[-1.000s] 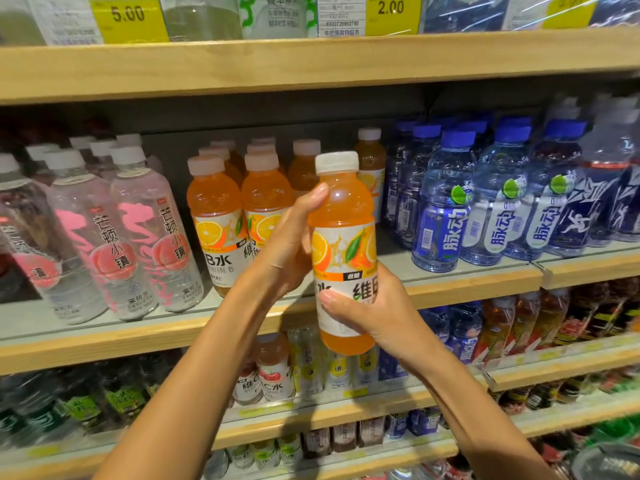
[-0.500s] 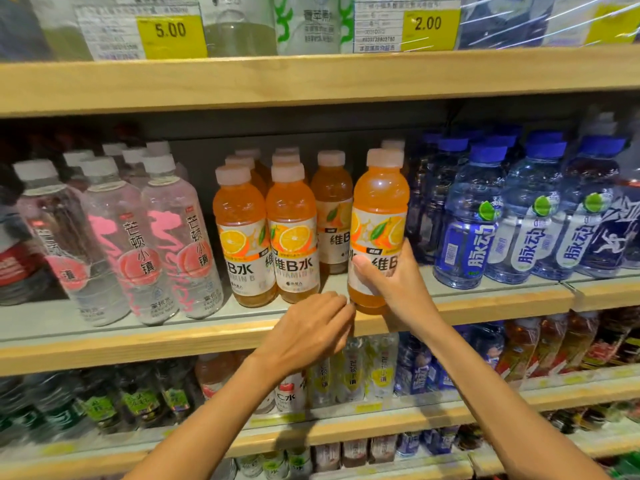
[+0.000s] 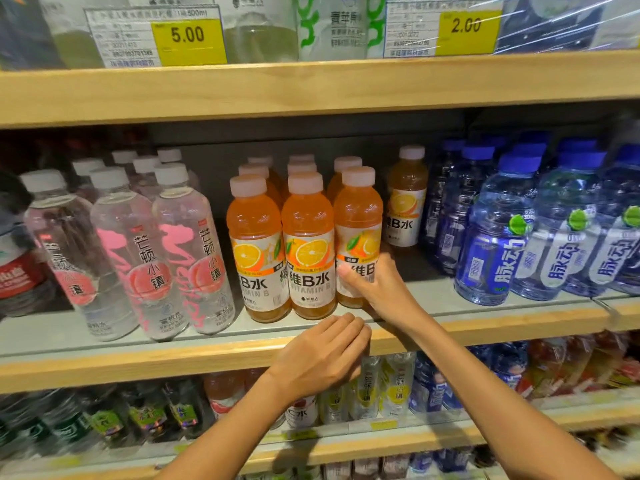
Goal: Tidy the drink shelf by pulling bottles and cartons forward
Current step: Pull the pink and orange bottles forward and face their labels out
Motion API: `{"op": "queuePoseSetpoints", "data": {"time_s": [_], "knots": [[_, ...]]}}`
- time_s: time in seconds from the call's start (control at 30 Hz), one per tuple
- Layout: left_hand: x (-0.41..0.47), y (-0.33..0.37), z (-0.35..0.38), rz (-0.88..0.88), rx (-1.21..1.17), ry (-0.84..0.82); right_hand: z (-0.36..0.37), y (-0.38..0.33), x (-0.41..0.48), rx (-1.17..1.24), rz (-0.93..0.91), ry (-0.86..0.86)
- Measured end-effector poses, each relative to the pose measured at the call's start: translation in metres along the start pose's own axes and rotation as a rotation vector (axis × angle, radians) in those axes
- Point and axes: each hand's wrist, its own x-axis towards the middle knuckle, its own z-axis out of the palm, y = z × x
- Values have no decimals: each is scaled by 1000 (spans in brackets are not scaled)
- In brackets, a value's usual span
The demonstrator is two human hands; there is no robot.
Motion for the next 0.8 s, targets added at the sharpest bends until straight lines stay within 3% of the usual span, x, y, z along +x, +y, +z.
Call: {"op": "queuePoseSetpoints", "data": {"time_s": [0.43, 0.63, 0.8], "knots": [[6, 1, -10, -57, -41, -43, -1, -7, 20, -88, 84, -31], [30, 12, -9, -244, -145, -81, -38, 3, 4, -105, 75, 398], [57, 12, 1, -306, -116, -324, -43, 9, 25, -192, 136, 394]]}}
